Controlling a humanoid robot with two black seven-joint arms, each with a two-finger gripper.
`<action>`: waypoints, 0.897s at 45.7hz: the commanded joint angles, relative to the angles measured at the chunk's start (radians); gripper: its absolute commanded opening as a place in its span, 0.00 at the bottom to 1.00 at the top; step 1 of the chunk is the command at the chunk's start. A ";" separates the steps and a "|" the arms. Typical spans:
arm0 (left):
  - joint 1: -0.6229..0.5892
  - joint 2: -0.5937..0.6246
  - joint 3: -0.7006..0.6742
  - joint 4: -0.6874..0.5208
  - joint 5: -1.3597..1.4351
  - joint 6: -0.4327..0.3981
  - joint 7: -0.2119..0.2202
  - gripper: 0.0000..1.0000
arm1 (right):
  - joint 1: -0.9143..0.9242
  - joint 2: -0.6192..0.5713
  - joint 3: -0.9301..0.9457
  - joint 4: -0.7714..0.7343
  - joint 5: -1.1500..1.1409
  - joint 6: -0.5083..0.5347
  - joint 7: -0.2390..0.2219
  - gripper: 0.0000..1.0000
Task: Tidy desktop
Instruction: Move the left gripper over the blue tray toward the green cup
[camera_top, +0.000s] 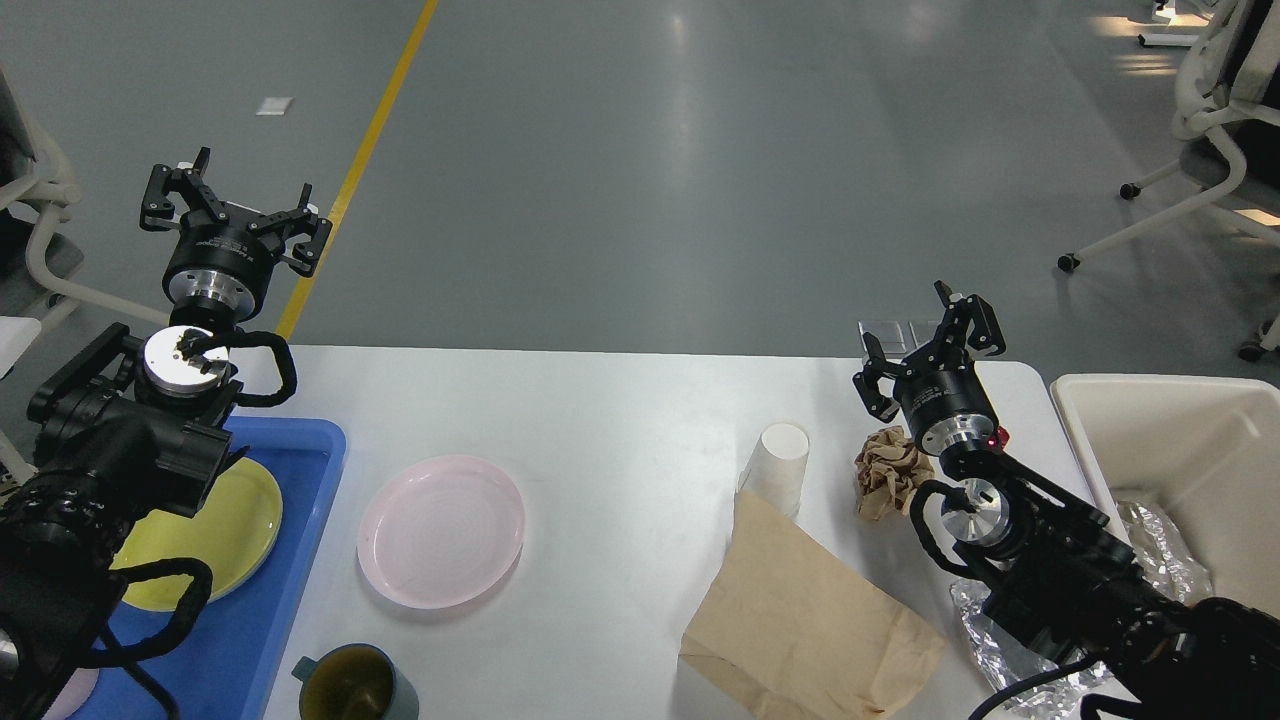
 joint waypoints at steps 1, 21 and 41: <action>0.009 -0.013 -0.002 0.000 0.001 0.000 -0.001 0.97 | 0.000 0.000 0.000 0.000 0.000 0.000 0.000 1.00; 0.010 -0.019 -0.002 0.000 0.003 0.000 0.002 0.96 | 0.000 0.000 0.000 0.000 0.000 0.000 0.000 1.00; -0.028 0.079 0.398 0.000 0.009 -0.020 0.043 0.97 | 0.000 0.000 0.000 0.000 0.000 0.000 0.000 1.00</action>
